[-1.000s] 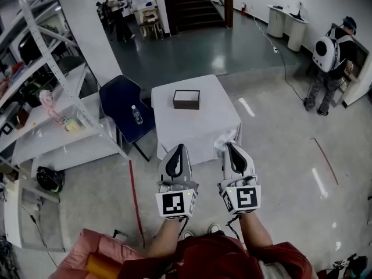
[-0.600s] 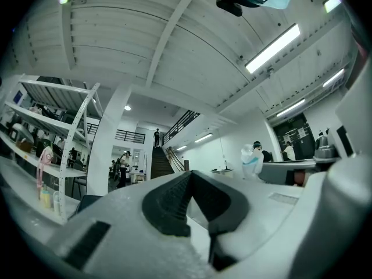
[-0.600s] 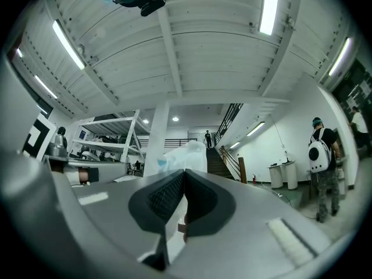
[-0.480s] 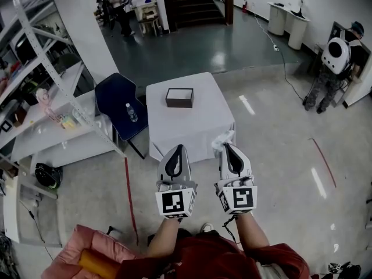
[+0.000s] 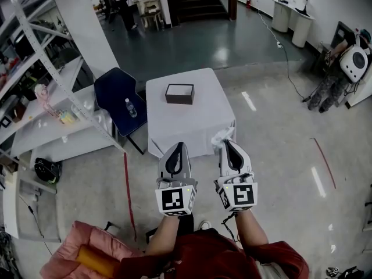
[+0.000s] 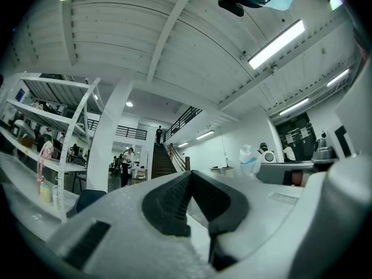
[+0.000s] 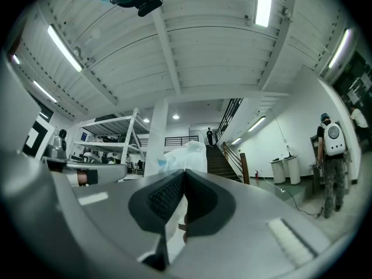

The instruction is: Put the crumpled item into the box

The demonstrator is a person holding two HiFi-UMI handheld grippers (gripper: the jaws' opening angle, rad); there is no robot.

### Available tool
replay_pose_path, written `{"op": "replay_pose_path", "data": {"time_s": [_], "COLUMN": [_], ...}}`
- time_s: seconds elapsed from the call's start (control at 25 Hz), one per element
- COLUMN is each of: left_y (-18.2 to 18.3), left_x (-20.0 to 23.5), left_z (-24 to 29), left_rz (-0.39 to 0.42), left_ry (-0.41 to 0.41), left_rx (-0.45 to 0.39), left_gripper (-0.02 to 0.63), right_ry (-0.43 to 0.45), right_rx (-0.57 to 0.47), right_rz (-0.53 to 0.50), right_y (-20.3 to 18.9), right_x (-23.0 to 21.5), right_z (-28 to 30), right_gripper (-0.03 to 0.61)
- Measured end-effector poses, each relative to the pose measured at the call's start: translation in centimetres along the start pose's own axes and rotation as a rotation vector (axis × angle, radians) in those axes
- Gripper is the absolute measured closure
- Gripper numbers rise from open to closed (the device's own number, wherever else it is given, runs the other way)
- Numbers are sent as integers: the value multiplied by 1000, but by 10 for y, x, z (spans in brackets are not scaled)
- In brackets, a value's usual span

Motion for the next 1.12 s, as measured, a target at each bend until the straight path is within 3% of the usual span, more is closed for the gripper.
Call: {"op": "replay_pose_path", "data": {"time_s": [0.48,1.12], "left_y": [-31,-70], "left_x": [30,123], "left_z": [43,136], "left_rz": [-31,-58], "left_ry": [-11,-22], "left_rx": [-5,-6], "left_gripper": [611,611], "right_ry": [-13,-20], "right_rx": [17,67], "right_rz": [-33,-65], "right_y": [-21,-55], "right_x": [-2,12], "right_z": [53,184], "right_gripper": [574,574]}}
Point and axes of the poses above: the fingertips, and each gripper's own axes: z forward along the fingers, x to its left, y out of its top, the point moved 8 cm from there along -z, backward along the fingers, and after that the axes turned 15 degrees about z, right-handed, at the moved point
